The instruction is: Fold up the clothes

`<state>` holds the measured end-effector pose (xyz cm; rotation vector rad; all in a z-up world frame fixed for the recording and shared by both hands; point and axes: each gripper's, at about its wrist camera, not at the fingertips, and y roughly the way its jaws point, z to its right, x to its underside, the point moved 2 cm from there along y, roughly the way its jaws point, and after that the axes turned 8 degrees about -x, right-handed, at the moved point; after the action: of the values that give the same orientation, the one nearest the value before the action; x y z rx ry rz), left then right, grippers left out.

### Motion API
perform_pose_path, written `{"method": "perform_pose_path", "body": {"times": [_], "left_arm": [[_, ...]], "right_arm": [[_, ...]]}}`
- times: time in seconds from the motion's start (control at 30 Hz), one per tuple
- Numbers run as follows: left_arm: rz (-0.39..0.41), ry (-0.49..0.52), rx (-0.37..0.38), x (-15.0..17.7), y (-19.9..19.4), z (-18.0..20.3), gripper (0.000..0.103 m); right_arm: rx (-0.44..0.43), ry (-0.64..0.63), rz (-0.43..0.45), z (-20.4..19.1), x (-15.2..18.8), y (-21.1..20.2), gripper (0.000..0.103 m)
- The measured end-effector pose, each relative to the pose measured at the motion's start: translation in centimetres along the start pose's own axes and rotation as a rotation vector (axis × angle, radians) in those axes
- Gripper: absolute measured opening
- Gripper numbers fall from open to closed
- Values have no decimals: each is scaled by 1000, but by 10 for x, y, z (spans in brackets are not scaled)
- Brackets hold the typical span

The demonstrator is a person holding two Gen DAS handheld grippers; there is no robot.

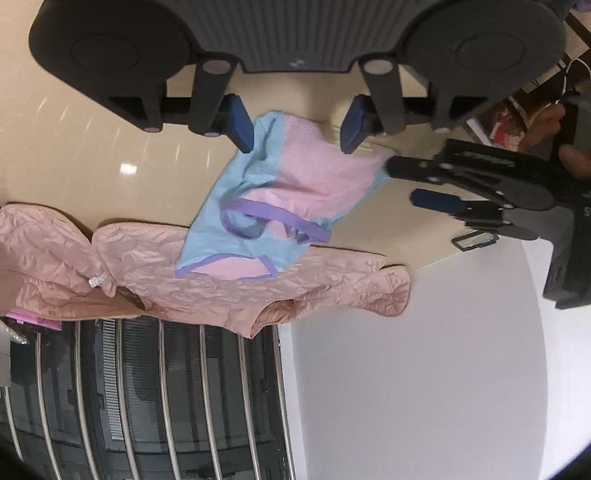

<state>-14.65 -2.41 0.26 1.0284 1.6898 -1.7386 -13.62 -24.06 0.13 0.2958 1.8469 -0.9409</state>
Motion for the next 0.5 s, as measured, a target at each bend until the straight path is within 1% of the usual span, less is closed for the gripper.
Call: {"method": "perform_pose_path", "body": {"times": [0.03, 0.07, 0.1, 0.13, 0.17, 0.2, 0.23, 0.27, 0.4, 0.43, 0.5], "left_arm": [[-7, -13, 15, 0, 3, 1, 60], [0, -13, 2, -1, 5, 3, 55], [8, -5, -18, -1, 6, 6, 41], [16, -1, -23, -2, 8, 6, 35], [23, -12, -13, -1, 9, 5, 22], [24, -24, -11, -1, 10, 3, 7], [15, -31, 0, -1, 9, 1, 5], [6, -38, 12, -1, 8, -2, 5], [-72, -51, 49, 4, -10, -13, 4], [-88, -68, 74, 4, -14, -16, 4], [-83, -100, 118, -1, -23, -23, 3]], "right_arm": [[-2, 8, -2, 2, 1, 3, 50], [-4, 17, -4, 4, 2, 5, 48], [-2, 33, 2, 7, 2, 9, 41], [-2, 47, 4, 9, 3, 13, 39], [-5, 51, 11, 11, 4, 16, 35], [-10, 51, 19, 11, 5, 18, 26], [-11, 45, 12, 8, 5, 20, 21], [-12, 37, 2, 5, 5, 21, 7], [-37, 51, -61, -15, 6, 14, 5], [-36, 61, -67, -22, 7, 9, 5], [-23, 86, -59, -35, 8, -2, 4]]}}
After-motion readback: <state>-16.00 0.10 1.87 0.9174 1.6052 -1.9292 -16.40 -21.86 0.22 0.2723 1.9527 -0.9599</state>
